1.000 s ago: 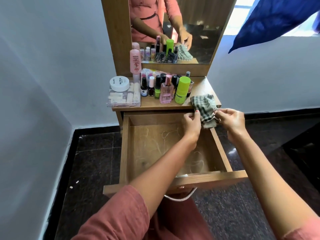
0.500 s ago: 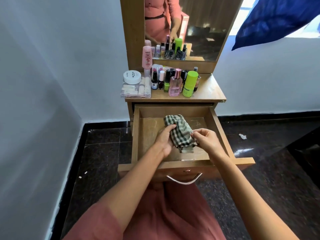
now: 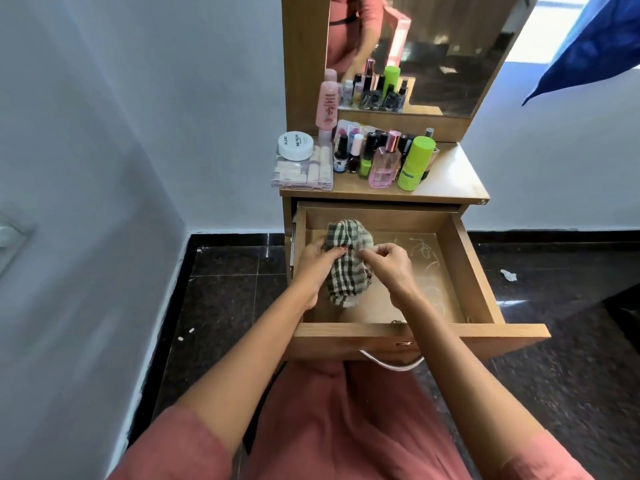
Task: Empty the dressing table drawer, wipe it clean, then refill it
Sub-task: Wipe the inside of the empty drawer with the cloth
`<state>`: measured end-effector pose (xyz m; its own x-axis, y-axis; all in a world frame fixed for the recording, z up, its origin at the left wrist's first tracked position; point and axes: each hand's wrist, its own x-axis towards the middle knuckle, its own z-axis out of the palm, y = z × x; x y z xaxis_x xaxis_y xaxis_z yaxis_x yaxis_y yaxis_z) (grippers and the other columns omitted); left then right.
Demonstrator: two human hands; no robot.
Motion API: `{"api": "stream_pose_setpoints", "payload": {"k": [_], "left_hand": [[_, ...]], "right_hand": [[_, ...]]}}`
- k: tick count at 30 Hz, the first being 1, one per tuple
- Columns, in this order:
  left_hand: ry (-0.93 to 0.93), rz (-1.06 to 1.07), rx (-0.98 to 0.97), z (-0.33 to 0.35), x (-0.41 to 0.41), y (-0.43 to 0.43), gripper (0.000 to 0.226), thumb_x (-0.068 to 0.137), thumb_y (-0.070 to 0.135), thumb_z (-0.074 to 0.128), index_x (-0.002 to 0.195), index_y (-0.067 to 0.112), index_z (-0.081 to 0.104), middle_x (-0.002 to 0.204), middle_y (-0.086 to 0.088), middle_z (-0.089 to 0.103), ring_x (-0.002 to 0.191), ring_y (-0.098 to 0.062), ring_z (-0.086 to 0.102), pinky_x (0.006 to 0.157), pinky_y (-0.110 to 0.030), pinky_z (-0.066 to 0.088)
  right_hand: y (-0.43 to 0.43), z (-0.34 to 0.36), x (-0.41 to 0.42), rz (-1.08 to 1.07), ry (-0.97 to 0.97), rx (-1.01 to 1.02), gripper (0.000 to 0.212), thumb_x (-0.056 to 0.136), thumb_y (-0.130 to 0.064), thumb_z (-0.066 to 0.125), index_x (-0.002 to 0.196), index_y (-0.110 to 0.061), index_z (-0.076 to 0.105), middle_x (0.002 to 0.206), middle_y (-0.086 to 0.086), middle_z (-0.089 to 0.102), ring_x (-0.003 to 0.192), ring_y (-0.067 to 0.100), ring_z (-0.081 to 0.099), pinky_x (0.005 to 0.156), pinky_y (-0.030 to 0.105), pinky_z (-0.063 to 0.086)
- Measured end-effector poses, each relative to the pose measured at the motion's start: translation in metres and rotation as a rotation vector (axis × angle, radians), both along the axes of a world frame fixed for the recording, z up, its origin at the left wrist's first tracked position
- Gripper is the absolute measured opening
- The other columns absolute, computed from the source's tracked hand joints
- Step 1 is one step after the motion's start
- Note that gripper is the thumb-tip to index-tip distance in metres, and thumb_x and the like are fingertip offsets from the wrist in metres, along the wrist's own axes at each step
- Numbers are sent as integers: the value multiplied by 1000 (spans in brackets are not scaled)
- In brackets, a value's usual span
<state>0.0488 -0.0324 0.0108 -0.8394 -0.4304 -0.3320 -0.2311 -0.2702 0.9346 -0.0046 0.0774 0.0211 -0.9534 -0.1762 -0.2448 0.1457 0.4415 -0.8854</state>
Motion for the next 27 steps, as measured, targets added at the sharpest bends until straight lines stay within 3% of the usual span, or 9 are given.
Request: {"api": "stream_pose_setpoints", "payload": {"k": [4, 5, 8, 12, 14, 16, 19, 23, 27], "left_hand": [[-15, 76, 67, 1, -6, -4, 25, 89, 8, 54, 113, 9, 59, 107, -6, 64, 93, -16, 60, 69, -20, 47], [-30, 77, 94, 1, -9, -4, 22, 89, 8, 54, 110, 10, 60, 107, -7, 64, 93, -17, 60, 71, -21, 48], [-64, 55, 145, 0, -16, -2, 16, 88, 12, 57, 103, 13, 62, 110, -12, 66, 91, -19, 62, 78, -26, 50], [-67, 10, 145, 0, -24, 2, 23, 88, 19, 59, 109, 11, 62, 101, -8, 66, 82, -15, 63, 73, -25, 51], [-83, 51, 65, -1, -28, 2, 24, 90, 19, 57, 111, 8, 61, 101, -9, 66, 82, -17, 64, 71, -27, 53], [-131, 80, -106, -6, -33, 2, 24, 91, 18, 54, 111, 7, 60, 109, -12, 66, 93, -24, 64, 81, -34, 54], [-239, 33, -337, -10, -35, 2, 26, 92, 19, 51, 113, 4, 57, 109, -11, 64, 96, -27, 62, 86, -35, 50], [-286, -35, -458, -13, -34, 0, 25, 92, 13, 51, 112, -1, 56, 111, -15, 63, 100, -28, 60, 79, -31, 45], [-184, -26, -593, -13, -28, -1, 21, 92, 8, 50, 108, -2, 59, 84, -4, 61, 71, -12, 55, 64, -14, 48]], "right_hand": [[6, -7, -15, -45, -130, -151, 20, 83, -12, 52, 64, -15, 55, 72, 5, 56, 70, 13, 47, 62, 25, 37], [7, -8, -17, -2, -187, -187, 15, 87, -20, 52, 74, -15, 58, 81, 8, 58, 75, 16, 49, 64, 25, 38], [8, -8, -22, 222, -404, -283, 43, 89, -54, 44, 101, -18, 64, 93, 6, 68, 83, 15, 61, 74, 28, 47], [2, -4, -27, 298, -545, -319, 45, 85, -44, 58, 114, -10, 58, 104, 9, 69, 95, 20, 67, 84, 33, 54], [0, -6, -31, 249, -495, -237, 42, 82, -34, 66, 112, -5, 59, 97, 9, 69, 84, 19, 67, 77, 32, 55], [-1, -13, -35, 246, -395, -106, 37, 81, -29, 69, 108, -6, 59, 87, 4, 67, 74, 16, 64, 72, 31, 53], [-3, -19, -36, 247, -175, 86, 45, 81, -27, 69, 117, -7, 51, 96, 1, 61, 77, 12, 59, 63, 22, 48], [0, -29, -38, 280, 36, 457, 54, 84, -34, 64, 127, -9, 41, 125, 12, 56, 110, 30, 56, 92, 42, 47], [2, -29, -37, 350, 143, 680, 55, 87, -32, 60, 130, -7, 37, 130, 19, 50, 117, 37, 51, 94, 44, 42]]}}
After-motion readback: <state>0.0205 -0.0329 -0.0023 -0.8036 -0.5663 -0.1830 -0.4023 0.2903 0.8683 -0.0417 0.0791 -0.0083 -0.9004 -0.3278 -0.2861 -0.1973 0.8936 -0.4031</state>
